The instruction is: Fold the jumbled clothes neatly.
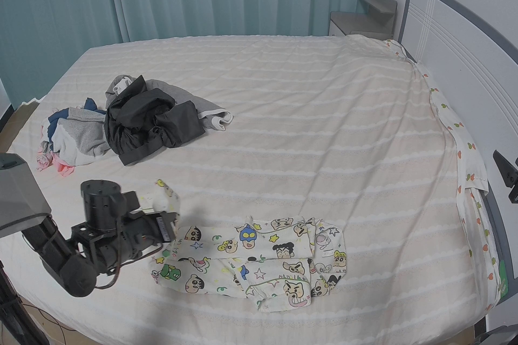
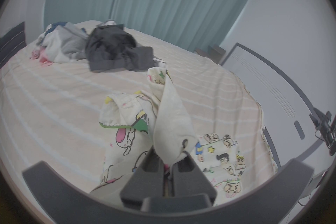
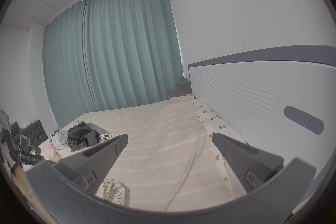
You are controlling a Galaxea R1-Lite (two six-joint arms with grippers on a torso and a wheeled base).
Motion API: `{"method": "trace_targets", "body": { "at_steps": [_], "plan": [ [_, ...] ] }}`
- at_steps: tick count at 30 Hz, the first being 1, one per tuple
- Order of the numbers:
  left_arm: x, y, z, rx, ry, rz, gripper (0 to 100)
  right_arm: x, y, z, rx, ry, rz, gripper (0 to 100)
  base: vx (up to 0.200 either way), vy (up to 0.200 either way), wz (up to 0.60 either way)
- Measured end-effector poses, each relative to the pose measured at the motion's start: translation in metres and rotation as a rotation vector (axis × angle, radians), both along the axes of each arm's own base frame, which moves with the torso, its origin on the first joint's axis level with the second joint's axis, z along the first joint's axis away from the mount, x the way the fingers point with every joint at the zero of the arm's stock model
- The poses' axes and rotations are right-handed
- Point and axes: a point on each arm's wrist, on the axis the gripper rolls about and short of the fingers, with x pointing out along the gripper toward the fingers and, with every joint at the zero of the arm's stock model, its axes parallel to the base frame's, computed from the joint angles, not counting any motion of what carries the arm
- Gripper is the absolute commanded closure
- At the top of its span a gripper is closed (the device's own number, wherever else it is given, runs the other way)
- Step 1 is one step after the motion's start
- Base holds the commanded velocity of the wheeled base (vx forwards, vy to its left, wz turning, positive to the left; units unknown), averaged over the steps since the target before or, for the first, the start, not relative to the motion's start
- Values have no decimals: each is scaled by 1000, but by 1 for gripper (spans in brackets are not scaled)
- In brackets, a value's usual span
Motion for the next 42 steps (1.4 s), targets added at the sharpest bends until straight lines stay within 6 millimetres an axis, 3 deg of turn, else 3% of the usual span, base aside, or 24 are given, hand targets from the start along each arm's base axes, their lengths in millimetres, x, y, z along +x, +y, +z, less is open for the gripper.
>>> {"method": "trace_targets", "body": {
  "at_steps": [9,19,28,37,38,42],
  "plan": [
    [13,-96,30,45,-45,-123,100,1,0,0,1,3,0,0,0,0,0],
    [11,-191,25,15,-104,-218,100,1,0,-2,1,10,0,0,0,0,0],
    [13,-226,25,-186,-121,-200,100,1,0,-3,-1,14,0,0,0,0,0],
    [15,-235,23,-275,-100,-182,100,1,0,-3,-2,16,1,0,0,0,0],
    [14,-236,22,-276,-98,-182,0,1,0,-3,-1,16,1,0,0,0,0],
    [13,-236,21,-277,-92,-182,0,1,0,-3,-1,16,1,0,0,0,0]
  ]
}}
